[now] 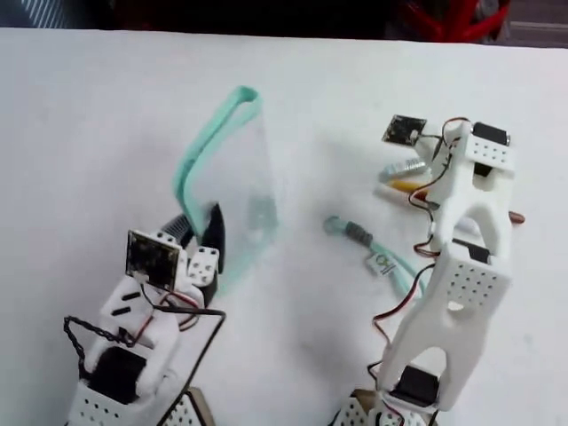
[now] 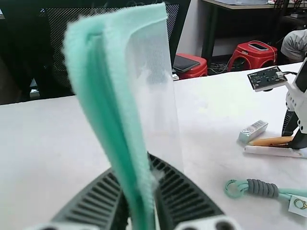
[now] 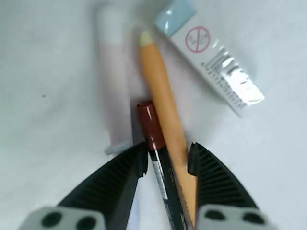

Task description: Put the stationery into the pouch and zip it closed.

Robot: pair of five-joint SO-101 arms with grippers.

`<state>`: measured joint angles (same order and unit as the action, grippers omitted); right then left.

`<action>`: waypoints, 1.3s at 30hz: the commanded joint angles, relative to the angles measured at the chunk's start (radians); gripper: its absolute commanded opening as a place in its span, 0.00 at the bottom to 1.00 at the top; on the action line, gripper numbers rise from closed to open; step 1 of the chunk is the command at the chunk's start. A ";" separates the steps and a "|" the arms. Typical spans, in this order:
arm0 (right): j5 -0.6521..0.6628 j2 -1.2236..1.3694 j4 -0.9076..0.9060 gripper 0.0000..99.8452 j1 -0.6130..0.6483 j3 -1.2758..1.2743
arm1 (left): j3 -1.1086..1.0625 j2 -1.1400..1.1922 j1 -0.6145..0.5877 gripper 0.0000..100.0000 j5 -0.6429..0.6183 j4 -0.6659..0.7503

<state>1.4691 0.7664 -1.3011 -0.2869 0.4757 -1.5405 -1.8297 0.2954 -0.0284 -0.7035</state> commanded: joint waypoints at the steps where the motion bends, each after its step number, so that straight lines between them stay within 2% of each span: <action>1: 0.011 0.047 0.024 0.13 -0.021 0.044 | 0.000 0.002 -0.013 0.03 -0.003 0.017; 6: 0.014 0.097 0.021 0.11 -0.030 0.077 | -0.025 0.002 -0.007 0.03 -0.002 0.046; 10: 0.009 0.087 0.021 0.01 -0.031 0.080 | -0.063 0.002 -0.005 0.03 0.060 0.104; 15: 0.008 0.028 0.001 0.02 -0.030 0.071 | -0.064 0.002 -0.005 0.03 0.060 0.107; 22: 0.008 -0.088 -0.197 0.02 -0.008 0.069 | -0.064 0.002 -0.005 0.03 0.064 0.107; 27: 0.008 -0.068 -0.240 0.02 0.016 0.069 | -0.061 0.002 -0.005 0.03 0.064 0.104; 29: 0.009 -0.050 -0.242 0.04 0.019 0.069 | -0.061 0.002 -0.007 0.03 0.064 0.103; 34: 0.014 -0.021 -0.236 0.20 0.013 0.077 | -0.061 0.002 -0.007 0.03 0.064 0.103; 39: 0.015 -0.022 -0.234 0.18 0.018 0.078 | -0.063 0.002 -0.007 0.03 0.064 0.107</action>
<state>1.4691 0.7603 -1.5282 -0.2746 0.5386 -1.6003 -1.8328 0.2954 0.0269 -0.6084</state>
